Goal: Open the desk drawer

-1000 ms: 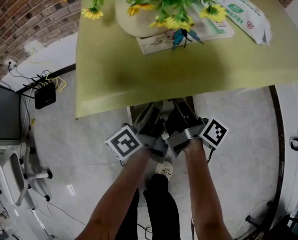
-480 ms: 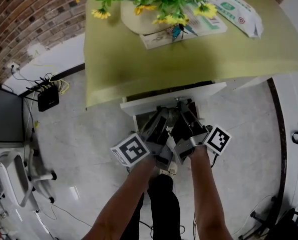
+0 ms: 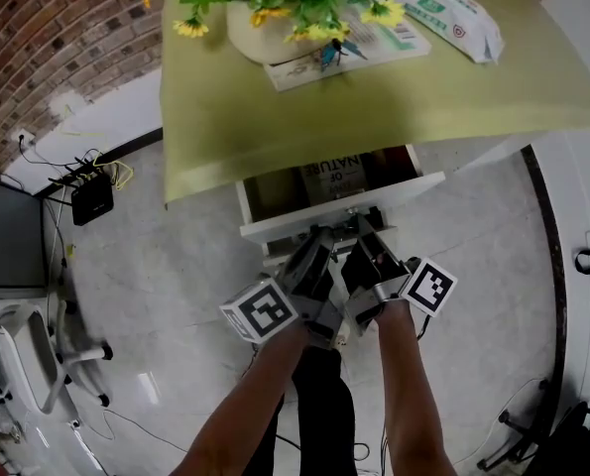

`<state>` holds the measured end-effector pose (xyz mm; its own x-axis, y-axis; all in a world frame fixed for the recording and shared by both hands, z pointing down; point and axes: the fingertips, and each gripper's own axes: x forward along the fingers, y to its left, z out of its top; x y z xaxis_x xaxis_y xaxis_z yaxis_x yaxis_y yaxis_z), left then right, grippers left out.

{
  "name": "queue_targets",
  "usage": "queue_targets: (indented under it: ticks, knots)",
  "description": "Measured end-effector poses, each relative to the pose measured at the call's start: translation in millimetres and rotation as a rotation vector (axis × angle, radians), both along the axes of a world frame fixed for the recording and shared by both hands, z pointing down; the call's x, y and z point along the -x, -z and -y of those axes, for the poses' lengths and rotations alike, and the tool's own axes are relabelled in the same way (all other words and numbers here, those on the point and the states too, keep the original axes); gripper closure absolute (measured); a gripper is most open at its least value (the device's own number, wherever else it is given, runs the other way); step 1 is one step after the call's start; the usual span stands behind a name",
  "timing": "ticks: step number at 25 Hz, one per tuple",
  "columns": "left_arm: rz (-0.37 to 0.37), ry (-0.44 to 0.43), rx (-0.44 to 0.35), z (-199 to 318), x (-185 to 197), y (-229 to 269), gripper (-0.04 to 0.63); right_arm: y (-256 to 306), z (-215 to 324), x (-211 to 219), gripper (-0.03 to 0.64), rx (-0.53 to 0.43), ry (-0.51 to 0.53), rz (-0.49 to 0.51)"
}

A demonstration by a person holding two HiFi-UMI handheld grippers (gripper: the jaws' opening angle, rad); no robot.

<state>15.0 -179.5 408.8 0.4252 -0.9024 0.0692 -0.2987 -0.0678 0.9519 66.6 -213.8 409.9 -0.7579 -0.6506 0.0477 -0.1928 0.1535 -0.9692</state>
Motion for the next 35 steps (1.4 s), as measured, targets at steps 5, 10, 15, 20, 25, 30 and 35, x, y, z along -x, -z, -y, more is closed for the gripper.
queue_targets:
  ticks: [5,10,15,20,25,30,35]
  knots:
    - [0.006,-0.013,0.020,-18,-6,0,0.541,1,-19,-6,0.577,0.013,-0.014,0.010]
    - [0.017,-0.024,0.038,-30,-12,-2,0.541,-2,-31,-13,0.577,0.016,-0.024,-0.005]
    - [0.049,-0.039,0.044,-34,-14,-13,0.537,-13,-36,-15,0.575,0.024,-0.036,-0.013]
    - [0.082,-0.048,0.055,-39,-16,-29,0.534,-27,-40,-17,0.572,0.023,-0.057,-0.030]
    - [0.112,-0.065,0.067,-40,-19,-47,0.532,-48,-43,-21,0.572,0.032,-0.077,-0.052]
    - [0.143,-0.088,0.142,-48,-19,-70,0.531,-71,-50,-21,0.572,0.086,-0.094,-0.108]
    - [0.139,-0.098,0.152,-50,-21,-76,0.531,-79,-54,-23,0.572,0.133,-0.131,-0.117]
